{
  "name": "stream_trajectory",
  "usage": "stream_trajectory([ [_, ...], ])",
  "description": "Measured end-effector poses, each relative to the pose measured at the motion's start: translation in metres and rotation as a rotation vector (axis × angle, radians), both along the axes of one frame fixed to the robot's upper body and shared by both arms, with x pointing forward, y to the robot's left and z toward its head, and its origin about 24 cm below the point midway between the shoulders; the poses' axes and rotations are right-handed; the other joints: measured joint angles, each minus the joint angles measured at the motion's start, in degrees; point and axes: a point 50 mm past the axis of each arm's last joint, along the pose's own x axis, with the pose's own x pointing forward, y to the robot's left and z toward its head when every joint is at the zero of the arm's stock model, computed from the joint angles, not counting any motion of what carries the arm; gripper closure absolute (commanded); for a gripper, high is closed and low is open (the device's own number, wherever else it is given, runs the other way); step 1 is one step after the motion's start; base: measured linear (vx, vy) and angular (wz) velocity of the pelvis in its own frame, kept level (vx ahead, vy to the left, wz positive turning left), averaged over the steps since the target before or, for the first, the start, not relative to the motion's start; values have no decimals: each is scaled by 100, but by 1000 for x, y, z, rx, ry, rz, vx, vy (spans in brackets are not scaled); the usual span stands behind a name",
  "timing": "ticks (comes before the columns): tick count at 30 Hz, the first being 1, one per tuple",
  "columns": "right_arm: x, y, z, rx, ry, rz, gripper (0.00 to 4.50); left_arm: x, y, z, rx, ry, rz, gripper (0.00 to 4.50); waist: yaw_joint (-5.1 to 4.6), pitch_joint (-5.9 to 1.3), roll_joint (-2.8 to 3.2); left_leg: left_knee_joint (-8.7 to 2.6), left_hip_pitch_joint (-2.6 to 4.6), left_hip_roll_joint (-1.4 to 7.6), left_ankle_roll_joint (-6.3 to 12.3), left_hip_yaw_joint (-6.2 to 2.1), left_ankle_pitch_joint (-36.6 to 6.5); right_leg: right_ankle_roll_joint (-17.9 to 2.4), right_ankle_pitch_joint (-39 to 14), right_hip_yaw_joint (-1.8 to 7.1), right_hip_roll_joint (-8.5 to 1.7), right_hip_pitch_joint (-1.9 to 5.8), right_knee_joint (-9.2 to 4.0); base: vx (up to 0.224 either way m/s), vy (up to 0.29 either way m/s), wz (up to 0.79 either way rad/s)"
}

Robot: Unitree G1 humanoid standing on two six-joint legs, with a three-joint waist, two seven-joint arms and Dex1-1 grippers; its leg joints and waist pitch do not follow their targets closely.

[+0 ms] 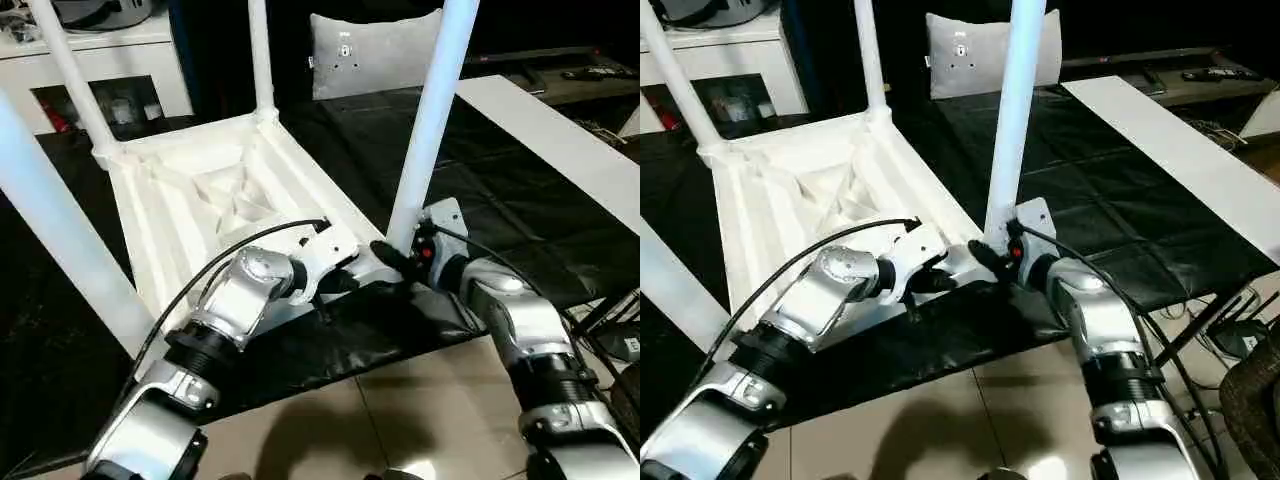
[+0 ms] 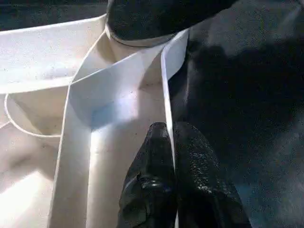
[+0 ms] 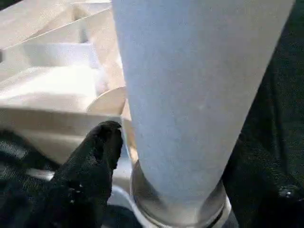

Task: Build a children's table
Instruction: Rotate leg to tighten

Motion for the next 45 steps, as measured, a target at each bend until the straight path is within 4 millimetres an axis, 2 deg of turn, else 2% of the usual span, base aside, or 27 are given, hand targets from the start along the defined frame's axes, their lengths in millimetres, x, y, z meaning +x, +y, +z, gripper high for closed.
stream_trajectory([
  [3, -5, -4, 1, -2, -3, 77, 62, 0, 7, 1, 13, -3, -39, 450, 20, 1, 0, 2, 1, 0, 0, 0, 1, 0, 1, 0, -1, 0, 0, 0, 0, 0],
  [6, -17, -15, 5, -39, -6, 225, 38, -3, 17, 2, 18, -3, -126, 450, 94, 4, 2, 3, 1, 0, 1, -1, 1, 0, 1, 0, -2, -2, -3, 0, 0, 0],
  [12, -30, -26, 17, -61, 2, 445, 38, -8, 35, 6, 52, 10, -278, 450, 174, 5, 0, 4, -2, -2, 9, 0, -5, -26, 17, 0, -5, -3, -14, 0, 0, 0],
  [19, -40, -27, 18, -36, 58, 614, 38, -17, 40, 5, 68, 31, -433, 450, 315, 5, 0, 4, -4, -2, 14, 2, -8, -26, 16, 0, -7, -4, -16, 0, 0, 0],
  [20, -41, -27, 18, -33, 70, 631, 54, -18, 40, 5, 71, 38, -457, 450, 328, 5, 0, 5, -4, -2, 14, 2, -8, -26, 17, 0, -8, -3, -16, 0, 0, 0],
  [23, -44, -26, 20, -13, 79, 684, 64, -21, 41, 5, 75, 51, -507, 450, 348, 5, 0, 6, -1, -2, 14, 3, -8, -27, 17, 0, -8, -2, -15, 0, 0, 0],
  [30, -49, -20, 17, 0, 113, 765, 141, -25, 41, 5, 77, 63, -564, 450, 357, 5, -1, 7, 3, -2, 13, 4, -7, -27, 17, 0, -9, 2, -14, 0, 0, 0],
  [34, -50, -20, 17, 0, 115, 768, 160, -27, 41, 4, 78, 63, -579, 450, 358, 5, -1, 7, 3, -2, 13, 4, -7, -27, 17, 0, -9, 2, -14, 0, 0, 0],
  [35, -50, -20, 17, 1, 115, 768, 193, -27, 41, 4, 79, 62, -580, 450, 358, 5, -1, 7, 3, -2, 13, 4, -7, -27, 17, 0, -9, 2, -13, 0, 0, 0],
  [40, -50, -18, 16, 8, 117, 779, 207, -27, 42, 4, 80, 61, -582, 450, 356, 5, -1, 7, 4, -2, 13, 4, -7, -27, 17, 0, -9, 2, -12, 0, 0, 0],
  [41, -50, -18, 16, 8, 118, 779, 233, -27, 42, 4, 80, 61, -581, 450, 356, 5, -1, 7, 5, -2, 13, 4, -7, -27, 17, 0, -9, 2, -11, 0, 0, 0],
  [45, -51, -17, 16, 7, 113, 776, 246, -27, 42, 4, 75, 65, -580, 450, 354, 5, -1, 7, 5, -1, 13, 4, -7, -26, 17, 0, -9, 2, -11, 0, 0, 0],
])
